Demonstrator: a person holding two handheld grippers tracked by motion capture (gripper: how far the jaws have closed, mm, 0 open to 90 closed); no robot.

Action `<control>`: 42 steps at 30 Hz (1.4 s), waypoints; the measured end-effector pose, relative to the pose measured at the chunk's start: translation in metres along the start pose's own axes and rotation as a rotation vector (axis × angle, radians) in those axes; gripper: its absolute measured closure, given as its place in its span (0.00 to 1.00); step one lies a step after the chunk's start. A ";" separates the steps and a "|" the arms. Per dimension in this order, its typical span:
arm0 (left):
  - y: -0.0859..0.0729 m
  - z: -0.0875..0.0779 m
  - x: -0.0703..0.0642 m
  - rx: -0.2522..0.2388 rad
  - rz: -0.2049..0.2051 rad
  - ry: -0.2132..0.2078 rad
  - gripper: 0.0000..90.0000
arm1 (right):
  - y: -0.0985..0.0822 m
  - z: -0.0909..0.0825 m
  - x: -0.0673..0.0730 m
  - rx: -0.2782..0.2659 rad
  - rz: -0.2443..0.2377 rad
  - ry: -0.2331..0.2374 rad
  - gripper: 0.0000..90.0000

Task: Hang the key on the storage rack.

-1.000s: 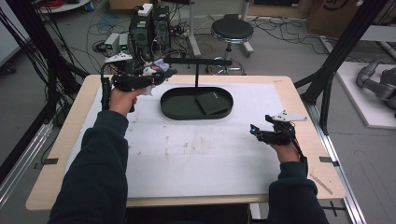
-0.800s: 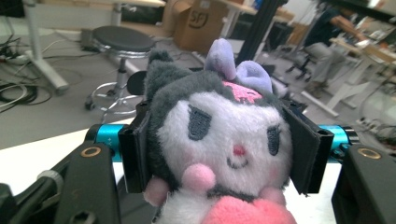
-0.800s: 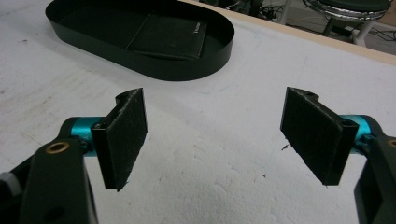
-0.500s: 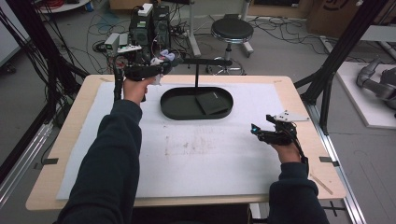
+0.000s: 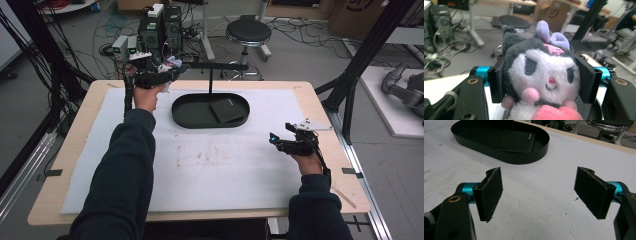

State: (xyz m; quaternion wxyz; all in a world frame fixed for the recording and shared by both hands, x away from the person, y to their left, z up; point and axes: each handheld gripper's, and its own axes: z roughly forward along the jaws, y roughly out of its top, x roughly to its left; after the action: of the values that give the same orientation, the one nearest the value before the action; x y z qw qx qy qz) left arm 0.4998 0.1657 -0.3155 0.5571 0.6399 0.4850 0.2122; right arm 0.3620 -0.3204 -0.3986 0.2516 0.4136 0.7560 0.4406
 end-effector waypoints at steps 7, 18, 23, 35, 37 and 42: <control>-0.018 -0.003 0.009 0.030 -0.002 0.021 0.40 | 0.000 0.001 0.001 0.003 -0.004 0.000 0.26; -0.039 0.016 0.000 0.117 0.048 0.048 0.39 | 0.000 0.001 0.003 -0.001 -0.008 -0.002 0.26; -0.045 0.029 -0.001 0.156 0.041 0.072 0.35 | -0.001 -0.001 0.001 -0.002 -0.006 -0.007 0.26; -0.060 0.019 0.005 0.157 0.055 0.020 0.33 | -0.002 -0.001 0.002 -0.002 -0.014 -0.008 0.26; -0.060 0.016 0.006 0.153 0.054 0.019 0.32 | -0.002 -0.001 0.002 -0.003 -0.014 -0.006 0.26; -0.064 0.007 0.013 0.164 0.035 0.026 0.31 | -0.002 -0.002 0.004 -0.002 -0.019 -0.006 0.26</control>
State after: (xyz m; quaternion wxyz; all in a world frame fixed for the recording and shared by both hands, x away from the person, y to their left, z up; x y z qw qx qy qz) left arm 0.4864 0.1669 -0.3799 0.4925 0.6889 0.4969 0.1897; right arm 0.3581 -0.3185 -0.3993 0.2585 0.4078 0.7586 0.4375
